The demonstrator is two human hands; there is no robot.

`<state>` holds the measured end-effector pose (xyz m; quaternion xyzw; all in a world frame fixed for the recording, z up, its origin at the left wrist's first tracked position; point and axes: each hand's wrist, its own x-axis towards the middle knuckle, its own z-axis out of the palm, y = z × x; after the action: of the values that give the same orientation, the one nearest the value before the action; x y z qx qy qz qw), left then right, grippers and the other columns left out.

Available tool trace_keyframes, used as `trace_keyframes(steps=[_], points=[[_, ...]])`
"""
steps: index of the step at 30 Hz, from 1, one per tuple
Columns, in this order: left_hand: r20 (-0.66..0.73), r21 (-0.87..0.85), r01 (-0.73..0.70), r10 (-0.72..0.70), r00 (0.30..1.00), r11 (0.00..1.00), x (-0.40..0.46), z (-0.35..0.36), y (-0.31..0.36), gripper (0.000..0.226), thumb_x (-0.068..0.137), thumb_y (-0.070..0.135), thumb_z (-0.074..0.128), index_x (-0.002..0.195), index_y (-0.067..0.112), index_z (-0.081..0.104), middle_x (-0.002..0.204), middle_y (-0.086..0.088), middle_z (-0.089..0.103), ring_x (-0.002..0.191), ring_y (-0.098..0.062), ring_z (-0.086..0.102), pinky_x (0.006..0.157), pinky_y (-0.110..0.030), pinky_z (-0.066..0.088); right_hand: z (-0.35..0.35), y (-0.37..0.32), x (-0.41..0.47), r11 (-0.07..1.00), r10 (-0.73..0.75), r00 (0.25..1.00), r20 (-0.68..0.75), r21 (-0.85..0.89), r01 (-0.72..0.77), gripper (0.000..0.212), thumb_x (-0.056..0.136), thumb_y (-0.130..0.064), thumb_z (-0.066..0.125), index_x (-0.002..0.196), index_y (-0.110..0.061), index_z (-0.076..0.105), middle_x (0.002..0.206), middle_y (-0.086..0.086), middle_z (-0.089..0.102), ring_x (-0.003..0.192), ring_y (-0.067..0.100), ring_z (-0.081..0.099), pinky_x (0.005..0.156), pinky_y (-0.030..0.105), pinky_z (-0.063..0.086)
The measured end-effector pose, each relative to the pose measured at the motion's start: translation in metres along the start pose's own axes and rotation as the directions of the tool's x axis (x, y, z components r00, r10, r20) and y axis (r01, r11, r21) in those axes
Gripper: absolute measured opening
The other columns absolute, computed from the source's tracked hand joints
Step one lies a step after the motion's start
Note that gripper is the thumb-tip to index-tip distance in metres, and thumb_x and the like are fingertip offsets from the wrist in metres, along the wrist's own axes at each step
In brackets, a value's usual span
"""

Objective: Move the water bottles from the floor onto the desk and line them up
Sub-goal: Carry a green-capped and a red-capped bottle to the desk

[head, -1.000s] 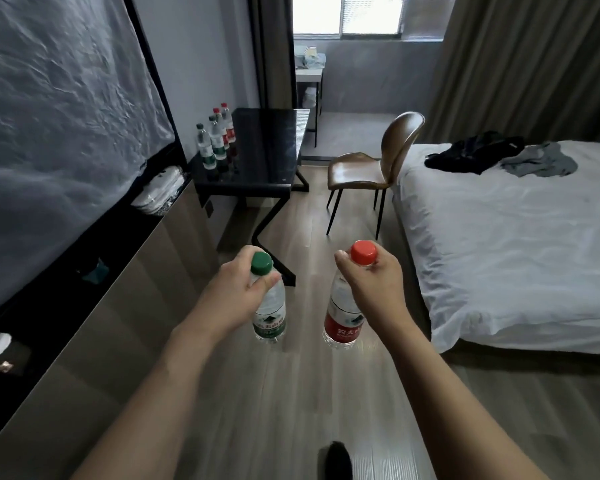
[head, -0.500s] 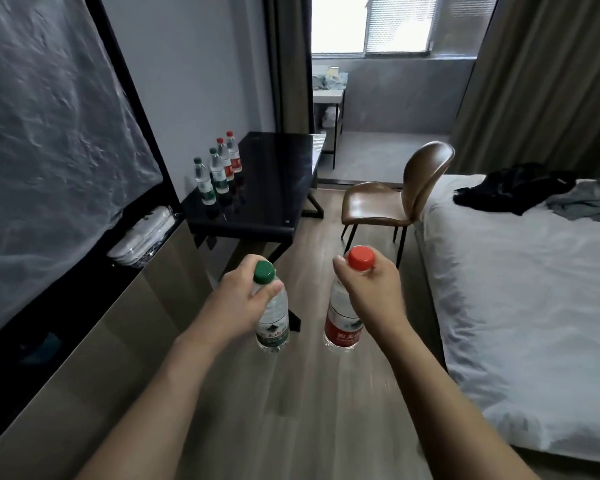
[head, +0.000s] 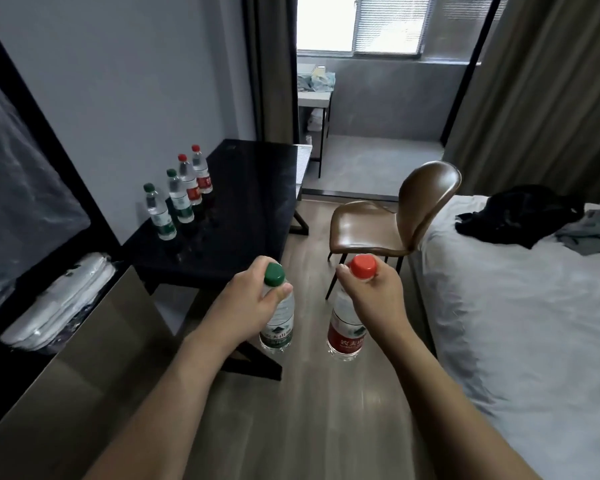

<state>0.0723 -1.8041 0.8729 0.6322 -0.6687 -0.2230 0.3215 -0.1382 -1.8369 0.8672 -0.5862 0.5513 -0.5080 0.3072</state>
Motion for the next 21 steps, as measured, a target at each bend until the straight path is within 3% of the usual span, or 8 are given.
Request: trace_keyframes(steps=[3,9,11,13,15,19,21], points=[[0.015,-0.012,-0.035,0.035,0.999,0.999,0.066,0.001,-0.002,0.018,0.090,0.044,0.062,0.101,0.033,0.051,0.097,0.011,0.066,0.089,-0.008,0.062,0.079,-0.036,0.052,0.009,0.002,0.061,1.000,-0.004,0.999,-0.041,0.016,0.005,0.026,0.081,-0.026,0.071,0.064,-0.015,0.055,0.057,-0.004,0.054,0.055,0.005,0.047,0.058,0.029,0.043],[0.028,-0.020,-0.060,0.061,0.998,0.998,0.176,0.015,-0.004,0.018,0.091,0.045,0.062,0.102,0.035,0.052,0.094,0.010,0.065,0.083,-0.004,0.061,0.071,-0.025,0.050,0.018,0.022,0.160,0.999,-0.031,0.998,-0.056,0.036,0.033,0.029,0.083,-0.023,0.071,0.068,-0.004,0.055,0.058,0.003,0.051,0.057,0.008,0.045,0.056,0.029,0.041],[0.037,-0.035,-0.056,0.057,0.998,0.998,0.211,0.024,-0.007,0.017,0.091,0.043,0.064,0.100,0.034,0.053,0.093,0.009,0.065,0.079,-0.003,0.063,0.062,-0.019,0.049,0.022,0.037,0.194,0.998,-0.022,0.998,-0.060,0.053,0.025,0.030,0.083,-0.024,0.071,0.069,-0.003,0.055,0.060,0.008,0.053,0.057,0.008,0.045,0.056,0.029,0.041],[0.048,-0.047,-0.032,0.035,0.998,0.998,0.247,0.036,-0.010,0.016,0.091,0.044,0.063,0.099,0.035,0.053,0.093,0.008,0.065,0.073,0.001,0.065,0.061,-0.023,0.051,0.026,0.055,0.228,0.998,-0.002,0.998,-0.062,0.060,0.006,0.030,0.083,-0.025,0.071,0.070,-0.003,0.055,0.062,0.008,0.055,0.056,0.007,0.046,0.055,0.026,0.041],[0.062,-0.023,-0.013,0.014,0.998,1.000,0.285,0.051,-0.014,0.015,0.091,0.045,0.062,0.099,0.037,0.052,0.094,0.009,0.064,0.072,0.001,0.066,0.060,-0.023,0.052,0.031,0.074,0.267,0.999,0.007,0.998,-0.063,0.048,-0.004,0.029,0.082,-0.023,0.071,0.067,-0.006,0.054,0.056,-0.002,0.052,0.054,0.005,0.045,0.054,0.022,0.039],[0.041,-0.026,-0.001,0.002,0.999,1.000,0.366,0.079,-0.015,0.015,0.092,0.041,0.064,0.100,0.034,0.053,0.092,0.011,0.066,0.084,-0.005,0.063,0.076,-0.034,0.054,0.036,0.107,0.354,0.999,0.008,0.999,-0.032,0.050,-0.007,0.026,0.083,-0.023,0.072,0.069,-0.006,0.057,0.061,0.006,0.058,0.056,0.013,0.050,0.058,0.030,0.044],[0.045,-0.031,0.008,-0.006,0.999,0.999,0.411,0.087,-0.008,0.015,0.092,0.037,0.065,0.101,0.030,0.055,0.092,0.009,0.067,0.086,-0.007,0.064,0.079,-0.038,0.054,0.035,0.117,0.400,0.999,0.003,1.000,-0.016,0.046,-0.002,0.027,0.083,-0.022,0.072,0.065,-0.011,0.055,0.057,0.001,0.054,0.055,0.009,0.047,0.057,0.025,0.042]])
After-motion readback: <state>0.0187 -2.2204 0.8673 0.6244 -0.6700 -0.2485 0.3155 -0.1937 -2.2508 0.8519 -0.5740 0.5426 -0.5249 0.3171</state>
